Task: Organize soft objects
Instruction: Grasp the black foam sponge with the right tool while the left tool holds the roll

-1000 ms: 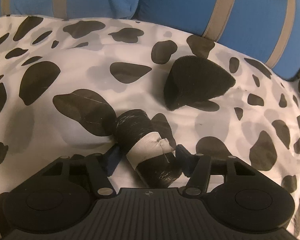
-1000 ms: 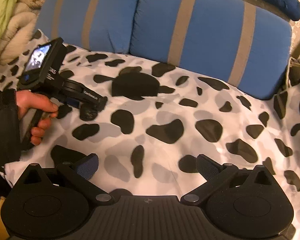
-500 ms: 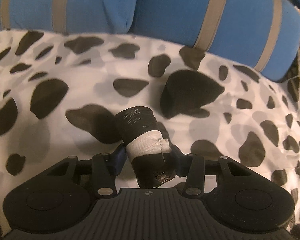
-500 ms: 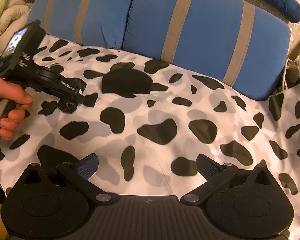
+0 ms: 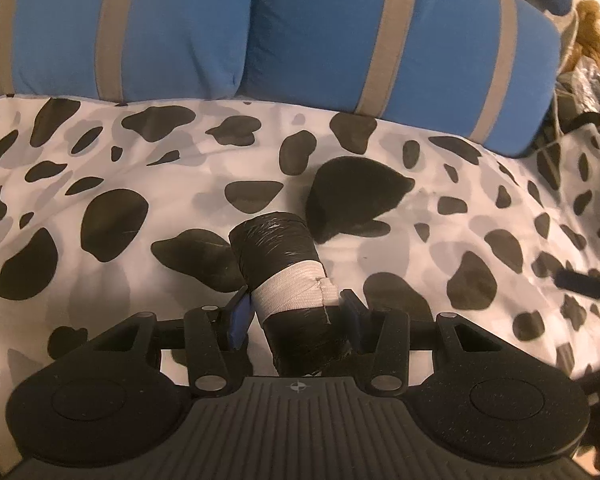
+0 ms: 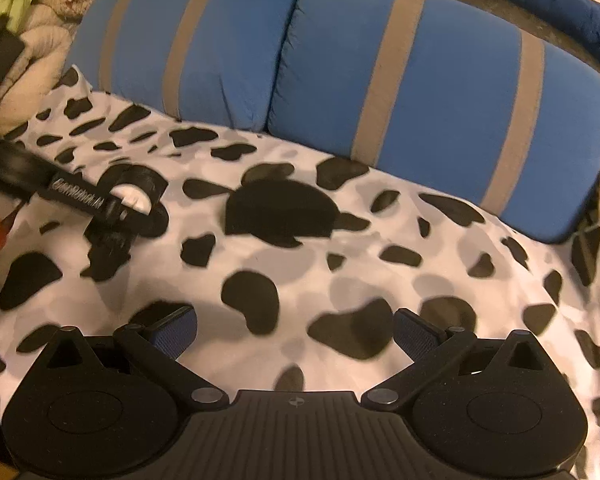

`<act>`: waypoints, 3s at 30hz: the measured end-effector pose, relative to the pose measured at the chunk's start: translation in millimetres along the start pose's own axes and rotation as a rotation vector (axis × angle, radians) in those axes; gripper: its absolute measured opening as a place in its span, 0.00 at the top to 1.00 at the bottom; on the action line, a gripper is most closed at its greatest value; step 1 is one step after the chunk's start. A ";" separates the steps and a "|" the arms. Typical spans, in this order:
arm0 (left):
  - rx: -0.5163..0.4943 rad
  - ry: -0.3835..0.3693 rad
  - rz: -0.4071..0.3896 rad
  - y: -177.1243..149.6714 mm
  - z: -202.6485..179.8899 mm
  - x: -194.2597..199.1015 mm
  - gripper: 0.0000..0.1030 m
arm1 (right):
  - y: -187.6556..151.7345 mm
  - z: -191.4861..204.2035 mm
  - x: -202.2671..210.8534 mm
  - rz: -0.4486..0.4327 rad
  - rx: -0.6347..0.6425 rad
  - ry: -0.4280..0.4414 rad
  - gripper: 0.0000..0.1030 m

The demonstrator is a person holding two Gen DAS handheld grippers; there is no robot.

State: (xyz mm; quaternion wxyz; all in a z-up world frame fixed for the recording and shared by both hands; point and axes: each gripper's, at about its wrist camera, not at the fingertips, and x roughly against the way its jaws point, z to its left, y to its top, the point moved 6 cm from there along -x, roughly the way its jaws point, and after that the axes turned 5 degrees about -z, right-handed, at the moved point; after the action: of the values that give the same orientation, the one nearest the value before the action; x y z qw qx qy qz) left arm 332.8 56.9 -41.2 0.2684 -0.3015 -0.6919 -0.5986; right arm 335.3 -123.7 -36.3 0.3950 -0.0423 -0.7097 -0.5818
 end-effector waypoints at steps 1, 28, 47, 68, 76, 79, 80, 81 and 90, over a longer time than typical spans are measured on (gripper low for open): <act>-0.005 0.001 0.001 -0.3 1.3 2.2 0.56 | 2.6 2.6 -5.9 -0.007 -0.004 0.002 0.00; 0.056 0.053 -0.023 19.0 50.9 26.1 0.56 | 31.3 64.2 -152.0 -0.065 -0.089 -0.112 0.28; 0.035 0.023 0.003 13.7 26.7 16.8 0.56 | 4.6 41.8 -89.6 0.028 -0.070 0.016 0.97; 0.003 -0.015 0.019 10.4 -4.8 8.7 0.56 | -55.3 -3.1 -10.2 0.190 -0.047 0.057 0.22; -0.009 -0.023 0.034 7.3 -2.9 6.9 0.56 | -36.8 -5.1 -56.0 0.148 -0.167 -0.099 0.21; -0.015 -0.028 0.041 5.9 -2.7 5.4 0.56 | -33.7 -7.8 -67.8 0.152 -0.191 -0.152 0.34; -0.017 -0.029 0.044 5.1 -2.9 4.9 0.56 | -32.8 -8.0 -68.8 0.154 -0.193 -0.155 0.34; -0.020 -0.030 0.047 4.1 -3.1 4.9 0.56 | -31.7 -7.1 -67.5 0.144 -0.190 -0.142 0.35; -0.031 -0.049 0.046 -5.4 -12.9 18.9 0.56 | -23.9 0.2 -35.3 0.119 -0.125 -0.083 0.36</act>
State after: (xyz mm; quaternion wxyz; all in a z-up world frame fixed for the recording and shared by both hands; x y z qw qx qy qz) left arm 316.2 45.4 -29.2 0.2602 -0.3359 -0.6818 -0.5954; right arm 347.0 -117.1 -76.8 0.3958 -0.1329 -0.6838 -0.5984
